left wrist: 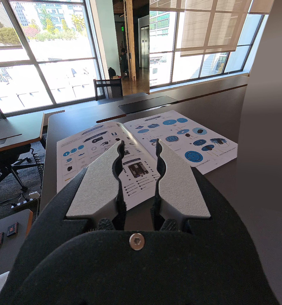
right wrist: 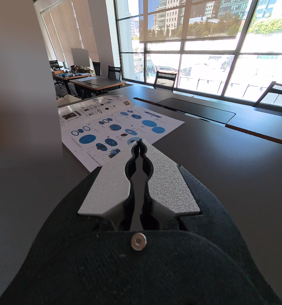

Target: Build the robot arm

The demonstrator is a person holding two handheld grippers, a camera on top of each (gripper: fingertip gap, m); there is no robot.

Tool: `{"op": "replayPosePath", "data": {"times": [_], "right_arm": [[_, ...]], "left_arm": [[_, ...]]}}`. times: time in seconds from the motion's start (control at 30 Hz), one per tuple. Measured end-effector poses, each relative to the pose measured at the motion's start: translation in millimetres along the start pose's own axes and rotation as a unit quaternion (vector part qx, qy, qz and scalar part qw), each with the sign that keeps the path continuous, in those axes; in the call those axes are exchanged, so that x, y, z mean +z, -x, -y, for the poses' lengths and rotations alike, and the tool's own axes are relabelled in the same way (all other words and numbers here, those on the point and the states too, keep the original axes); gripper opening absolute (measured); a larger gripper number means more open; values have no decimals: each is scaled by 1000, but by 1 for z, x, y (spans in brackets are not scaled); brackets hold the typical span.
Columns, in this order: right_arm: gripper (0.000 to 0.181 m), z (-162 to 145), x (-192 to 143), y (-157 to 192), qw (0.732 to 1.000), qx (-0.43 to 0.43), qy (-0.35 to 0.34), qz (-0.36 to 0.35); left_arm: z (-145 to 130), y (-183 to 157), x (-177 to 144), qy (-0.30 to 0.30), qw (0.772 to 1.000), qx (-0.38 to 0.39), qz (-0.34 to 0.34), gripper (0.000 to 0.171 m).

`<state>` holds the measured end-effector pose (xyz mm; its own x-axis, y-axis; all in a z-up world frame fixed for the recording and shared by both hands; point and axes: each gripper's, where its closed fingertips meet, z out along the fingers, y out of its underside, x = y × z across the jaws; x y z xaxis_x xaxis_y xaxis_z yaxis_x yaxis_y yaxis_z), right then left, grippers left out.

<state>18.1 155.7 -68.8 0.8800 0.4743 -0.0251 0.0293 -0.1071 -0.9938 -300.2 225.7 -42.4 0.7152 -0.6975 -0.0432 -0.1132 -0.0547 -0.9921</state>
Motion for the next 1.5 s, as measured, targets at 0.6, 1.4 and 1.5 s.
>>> {"op": "replayPosePath", "data": {"times": [0.6, 1.4, 1.5], "right_arm": [[0, 4, -1, 4, 999, -43, -2, -5], [0, -6, -3, 1, 999, -38, 13, -4], [0, -5, -3, -2, 999, -43, 11, -10]], "left_arm": [[7, 3, -5, -17, 1000, 0, 7, 37], [-8, -7, 4, 20, 999, 31, -6, 32], [-9, -6, 4, 23, 999, 35, -4, 32]]}}
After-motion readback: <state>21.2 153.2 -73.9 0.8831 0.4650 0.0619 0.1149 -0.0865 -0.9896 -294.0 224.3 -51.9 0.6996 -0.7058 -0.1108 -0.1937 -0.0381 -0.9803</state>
